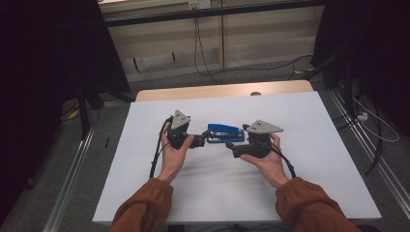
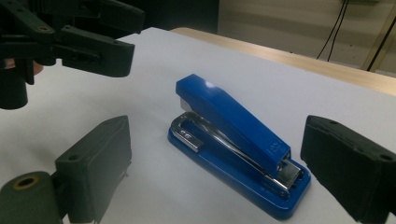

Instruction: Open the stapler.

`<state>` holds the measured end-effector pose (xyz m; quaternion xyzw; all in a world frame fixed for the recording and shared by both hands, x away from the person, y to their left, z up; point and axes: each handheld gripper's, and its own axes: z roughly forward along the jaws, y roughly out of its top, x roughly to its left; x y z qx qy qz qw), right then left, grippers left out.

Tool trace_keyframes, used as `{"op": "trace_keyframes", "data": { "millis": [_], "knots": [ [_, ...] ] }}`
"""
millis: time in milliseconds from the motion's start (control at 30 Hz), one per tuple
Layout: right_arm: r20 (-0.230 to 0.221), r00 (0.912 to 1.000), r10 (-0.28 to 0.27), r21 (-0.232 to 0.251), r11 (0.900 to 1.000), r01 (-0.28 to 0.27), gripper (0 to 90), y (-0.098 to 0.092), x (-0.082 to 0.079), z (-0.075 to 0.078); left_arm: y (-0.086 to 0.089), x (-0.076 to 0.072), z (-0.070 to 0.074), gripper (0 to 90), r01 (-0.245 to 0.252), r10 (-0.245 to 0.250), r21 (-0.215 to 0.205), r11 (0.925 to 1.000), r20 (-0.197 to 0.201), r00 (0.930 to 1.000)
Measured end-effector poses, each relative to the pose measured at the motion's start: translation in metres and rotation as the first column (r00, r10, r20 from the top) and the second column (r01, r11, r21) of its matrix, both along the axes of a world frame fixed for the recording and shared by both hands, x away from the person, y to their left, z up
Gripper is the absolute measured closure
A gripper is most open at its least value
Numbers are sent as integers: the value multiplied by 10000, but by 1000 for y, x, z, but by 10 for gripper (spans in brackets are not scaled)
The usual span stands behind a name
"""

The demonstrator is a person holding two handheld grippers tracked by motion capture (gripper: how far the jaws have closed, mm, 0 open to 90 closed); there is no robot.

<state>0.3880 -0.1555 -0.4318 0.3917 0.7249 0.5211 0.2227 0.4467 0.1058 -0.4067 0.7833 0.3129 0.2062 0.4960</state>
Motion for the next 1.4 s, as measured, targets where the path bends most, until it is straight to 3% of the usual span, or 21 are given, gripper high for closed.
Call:
{"op": "trace_keyframes", "data": {
  "millis": [133,200,333,467,567,600,700,900,1067,1100,1233,1400],
  "knots": [
    [-109,9999,40,311,9995,-36,175,0,3,-4,2,5,-9,66,-105,105,3,9999,-219,9997],
    [-166,9999,20,374,9993,-13,189,0,3,-5,2,5,-11,65,-89,95,317,9995,-193,9998],
    [-274,9993,240,320,9992,-231,252,1,3,-7,4,4,-12,62,-23,28,225,9997,-230,9997],
    [-93,9997,217,291,9993,-215,290,2,2,-6,4,4,-14,62,150,-143,187,9997,-329,9994],
    [-9,9994,349,353,9988,-348,422,2,1,-6,4,4,-14,61,250,-248,63,9997,-328,9992],
    [-9,9994,349,353,9988,-348,422,2,1,-6,4,4,-14,61,222,-220,41,9997,-316,9993],
    [-72,9993,360,357,9987,-357,509,1,1,-7,1,4,-18,60,-232,248,537,9983,-279,9993],
    [-97,9978,650,507,9966,-644,691,0,1,-6,2,4,-18,77,-84,100,474,9988,-334,9994],
    [-234,9974,678,547,9963,-665,856,1,-1,-6,5,3,-18,153,-100,117,439,9990,-374,9992],
    [-268,9970,721,536,9961,-706,900,1,-2,-5,6,4,-18,215,-79,94,383,9992,-409,9991],
    [-273,9970,729,474,9963,-715,900,0,-2,-4,7,3,-18,279,-81,98,346,9994,-478,9988],
    [-317,9967,751,403,9965,-738,900,-1,-1,-5,7,4,-18,448,76,-60,266,9996,-581,9983]
  ]
}}
